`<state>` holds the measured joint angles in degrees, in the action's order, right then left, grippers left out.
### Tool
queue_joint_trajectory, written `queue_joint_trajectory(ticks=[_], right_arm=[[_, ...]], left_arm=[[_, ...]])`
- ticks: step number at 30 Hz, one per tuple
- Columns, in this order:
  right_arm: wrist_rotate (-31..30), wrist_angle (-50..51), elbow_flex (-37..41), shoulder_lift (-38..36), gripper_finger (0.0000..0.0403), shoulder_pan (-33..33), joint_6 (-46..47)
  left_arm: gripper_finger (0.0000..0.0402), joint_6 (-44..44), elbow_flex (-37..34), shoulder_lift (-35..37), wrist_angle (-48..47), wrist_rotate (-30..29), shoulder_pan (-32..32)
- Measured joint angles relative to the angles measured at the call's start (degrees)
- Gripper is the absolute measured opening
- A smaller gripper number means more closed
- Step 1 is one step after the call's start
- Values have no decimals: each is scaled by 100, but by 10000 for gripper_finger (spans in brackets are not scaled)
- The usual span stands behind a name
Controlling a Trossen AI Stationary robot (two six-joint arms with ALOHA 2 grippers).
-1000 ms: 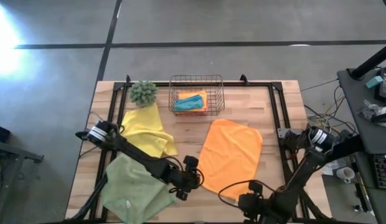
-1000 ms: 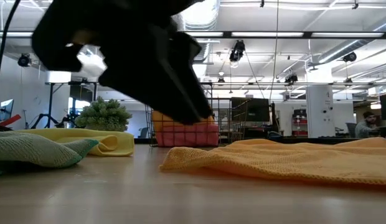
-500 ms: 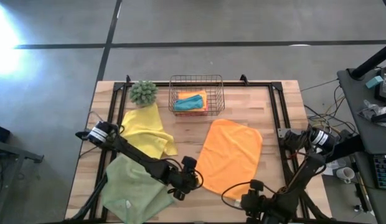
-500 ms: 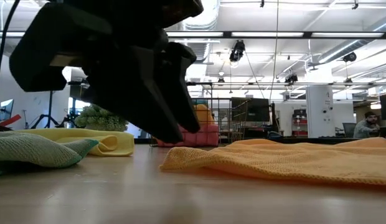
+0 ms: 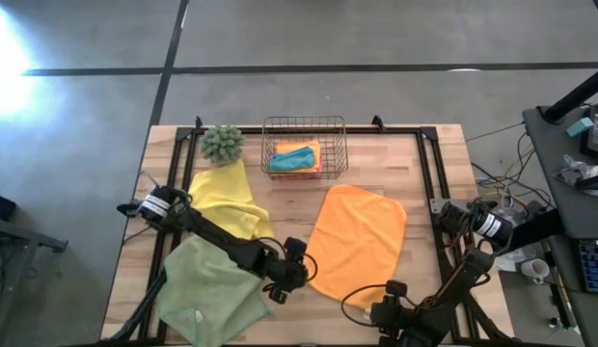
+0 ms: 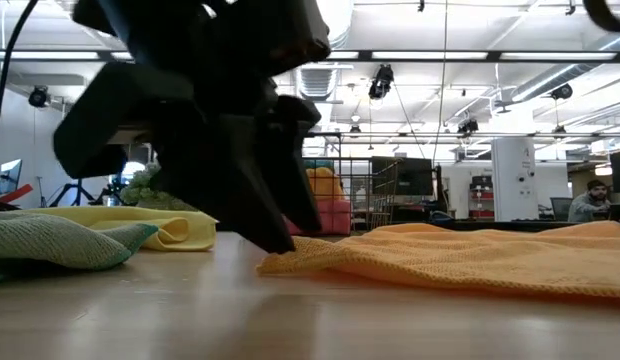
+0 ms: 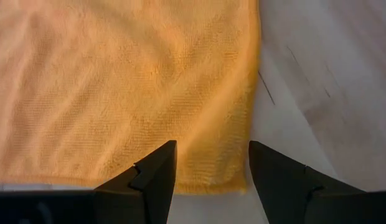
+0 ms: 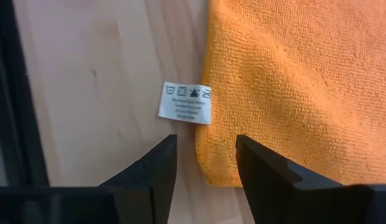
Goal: Fold microfiber towels
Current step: Fold the orange microfiber towel
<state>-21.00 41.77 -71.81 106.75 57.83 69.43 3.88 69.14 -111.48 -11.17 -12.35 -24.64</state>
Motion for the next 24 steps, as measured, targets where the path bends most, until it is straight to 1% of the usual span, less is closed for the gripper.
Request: queue_joint_trajectory(ticks=[5, 11, 15, 19, 21, 24], right_arm=[[46, -20, 106, 19, 154, -43, 296], [42, -50, 170, 10, 143, -46, 456], [49, -65, 223, 3, 132, -75, 727], [185, -124, 349, -10, 100, -122, 1080], [216, -143, 408, -12, 77, -141, 1226], [236, -136, 447, -12, 38, -160, 1386]], left_arm=[[184, -9, -259, 0, 325, -12, 96], [184, 142, -273, -83, 446, -4, 157], [184, 124, -264, -215, 746, 113, 173], [175, 96, -256, -223, 724, 131, 172], [159, 97, -258, -216, 718, 134, 170], [123, 98, -242, -203, 659, 142, 169]])
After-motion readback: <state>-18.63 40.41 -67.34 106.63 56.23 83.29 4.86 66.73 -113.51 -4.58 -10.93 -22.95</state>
